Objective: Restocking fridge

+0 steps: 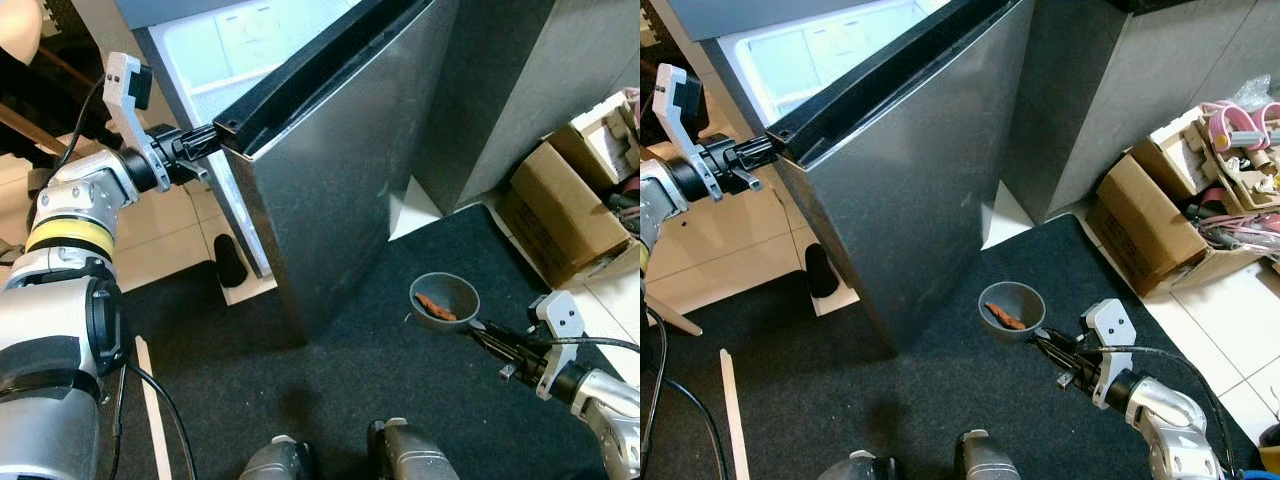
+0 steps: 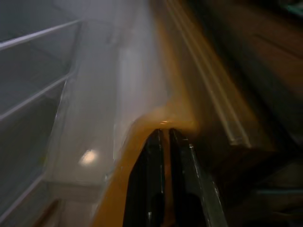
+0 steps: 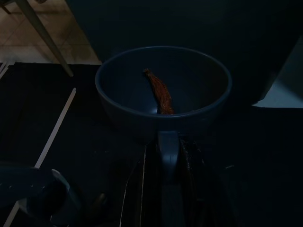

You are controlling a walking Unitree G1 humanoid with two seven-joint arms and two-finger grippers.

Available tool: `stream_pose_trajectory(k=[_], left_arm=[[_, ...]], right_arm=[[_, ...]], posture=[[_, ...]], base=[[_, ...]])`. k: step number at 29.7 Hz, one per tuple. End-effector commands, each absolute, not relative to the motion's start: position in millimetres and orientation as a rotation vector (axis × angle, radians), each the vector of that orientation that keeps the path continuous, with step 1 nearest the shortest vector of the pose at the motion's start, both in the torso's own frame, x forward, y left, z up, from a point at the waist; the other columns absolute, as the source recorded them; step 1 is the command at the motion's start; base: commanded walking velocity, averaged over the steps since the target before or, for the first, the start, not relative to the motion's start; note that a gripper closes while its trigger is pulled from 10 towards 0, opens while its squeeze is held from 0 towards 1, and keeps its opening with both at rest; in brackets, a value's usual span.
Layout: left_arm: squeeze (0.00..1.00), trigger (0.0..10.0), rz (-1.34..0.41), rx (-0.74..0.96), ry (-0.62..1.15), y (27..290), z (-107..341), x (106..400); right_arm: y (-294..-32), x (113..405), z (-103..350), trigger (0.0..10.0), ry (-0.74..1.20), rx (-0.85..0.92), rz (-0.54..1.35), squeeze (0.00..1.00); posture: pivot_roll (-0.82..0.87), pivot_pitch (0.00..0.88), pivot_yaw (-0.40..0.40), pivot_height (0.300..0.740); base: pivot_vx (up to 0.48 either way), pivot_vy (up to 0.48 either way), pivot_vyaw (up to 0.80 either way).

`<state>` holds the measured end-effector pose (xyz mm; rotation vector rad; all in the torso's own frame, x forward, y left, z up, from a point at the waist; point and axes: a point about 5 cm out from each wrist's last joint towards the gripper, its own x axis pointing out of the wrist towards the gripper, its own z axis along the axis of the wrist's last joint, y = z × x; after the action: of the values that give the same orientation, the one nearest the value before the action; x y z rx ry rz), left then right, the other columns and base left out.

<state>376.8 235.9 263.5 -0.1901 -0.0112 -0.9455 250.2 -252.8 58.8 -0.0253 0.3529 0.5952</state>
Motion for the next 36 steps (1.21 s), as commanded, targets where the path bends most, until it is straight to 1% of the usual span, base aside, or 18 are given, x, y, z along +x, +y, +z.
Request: stream_pose_trajectory(k=[1, 3, 4, 7, 9, 11, 15, 18, 20, 21, 24, 25, 26, 27, 28, 32, 35, 36], left_arm=[[0.0, 10.0, -1.062, -0.224, -0.006, 220.2, 259.2, 374.7], [0.0, 10.0, -1.164, -0.265, -0.031, 197.7, 258.7, 369.8], [0.0, 10.0, -1.164, -0.265, -0.031, 197.7, 258.7, 369.8], [0.0, 10.0, -1.283, -0.323, -0.051, 168.4, 256.8, 360.1], [0.0, 10.0, -1.321, -0.356, -0.055, 157.0, 255.1, 356.3], [0.0, 10.0, -1.33, -0.361, -0.056, 151.8, 252.0, 354.9], [0.0, 10.0, -1.291, -0.393, -0.058, 155.5, 248.8, 353.5], [0.0, 10.0, -1.291, -0.393, -0.058, 155.5, 248.8, 353.5], [0.0, 10.0, -1.273, -0.405, -0.056, 158.4, 247.4, 350.2], [0.0, 10.0, -1.273, -0.405, -0.056, 158.4, 247.4, 350.2], [0.0, 10.0, -1.238, -0.428, -0.057, 162.7, 245.2, 342.3], [0.0, 10.0, -1.238, -0.428, -0.057, 162.7, 245.2, 342.3], [0.0, 10.0, -1.23, -0.431, -0.055, 163.2, 244.0, 341.2], [0.0, 10.0, -1.224, -0.435, -0.053, 163.1, 241.0, 339.4], [0.0, 10.0, -1.224, -0.435, -0.053, 163.1, 241.0, 339.4], [0.0, 10.0, -1.196, -0.461, -0.056, 162.2, 234.1, 338.6], [0.0, 10.0, -1.186, -0.468, -0.056, 162.2, 232.1, 338.5], [0.0, 10.0, -1.173, -0.476, -0.053, 162.4, 228.7, 337.6]], right_arm=[[-258.3, 248.5, 57.6, 10.0, 0.36, -0.015, 0.571, 0.0], [-260.4, 250.1, 58.2, 10.0, 0.353, -0.008, 0.558, 0.0], [-260.4, 250.1, 58.2, 10.0, 0.353, -0.008, 0.558, 0.0], [-258.7, 251.5, 63.8, 10.0, 0.309, 0.034, 0.578, 0.0], [-255.9, 252.8, 71.4, 10.0, 0.257, 0.087, 0.604, 0.0], [-258.5, 254.5, 76.2, 10.0, 0.22, 0.133, 0.598, 0.0], [-275.0, 256.8, 70.8, 10.0, 0.236, 0.109, 0.486, 0.0], [-275.0, 256.8, 70.8, 10.0, 0.236, 0.109, 0.486, 0.0], [-287.4, 258.8, 72.4, 10.0, 0.215, 0.123, 0.402, 0.0], [-287.4, 258.8, 72.4, 10.0, 0.215, 0.123, 0.402, 0.0], [-315.2, 260.2, 87.2, 10.0, 0.123, 0.155, 0.255, 0.0], [-315.2, 260.2, 87.2, 10.0, 0.123, 0.155, 0.255, 0.0], [-323.0, 261.1, 92.7, 10.0, 0.097, 0.154, 0.211, 0.0], [-337.7, 262.4, 104.1, 10.0, 0.058, 0.122, 0.142, 0.0], [-337.7, 262.4, 104.1, 10.0, 0.058, 0.122, 0.142, 0.0], [-362.3, 267.0, 135.9, 10.0, -0.036, 0.058, 0.039, 0.0], [-366.8, 268.0, 143.2, 10.0, -0.056, 0.044, 0.024, 0.0], [-370.7, 269.7, 153.6, 10.0, -0.085, 0.028, 0.02, 0.0]], posture=[[-0.11, 0.234, 0.047, 0.74], [-0.11, 0.223, 0.049, 0.74], [-0.11, 0.223, 0.049, 0.74], [-0.1, 0.209, 0.052, 0.74], [-0.1, 0.202, 0.052, 0.74], [-0.1, 0.195, 0.054, 0.74], [-0.1, 0.185, 0.056, 0.74], [-0.1, 0.185, 0.056, 0.74], [-0.1, 0.177, 0.06, 0.74], [-0.1, 0.177, 0.06, 0.74], [-0.1, 0.165, 0.067, 0.74], [-0.1, 0.165, 0.067, 0.74], [-0.1, 0.162, 0.07, 0.74], [-0.1, 0.157, 0.071, 0.74], [-0.1, 0.157, 0.071, 0.74], [-0.11, 0.143, 0.071, 0.74], [-0.11, 0.143, 0.071, 0.74], [-0.11, 0.139, 0.071, 0.74]], base=[[0.0, 0.0, 0.0], [0.0, 0.0, 0.0], [0.0, 0.0, 0.0], [0.0, 0.0, 0.0], [0.0, 0.0, 0.0], [0.0, 0.0, 0.0], [0.0, 0.0, 0.0], [0.0, 0.0, 0.0], [0.0, 0.0, 0.0], [0.0, 0.0, 0.0], [0.0, 0.0, 0.0], [0.0, 0.0, 0.0], [0.0, 0.0, 0.0], [0.0, 0.0, 0.0], [0.0, 0.0, 0.0], [0.0, 0.0, 0.0], [0.0, 0.0, 0.0], [0.0, 0.0, 0.0]])
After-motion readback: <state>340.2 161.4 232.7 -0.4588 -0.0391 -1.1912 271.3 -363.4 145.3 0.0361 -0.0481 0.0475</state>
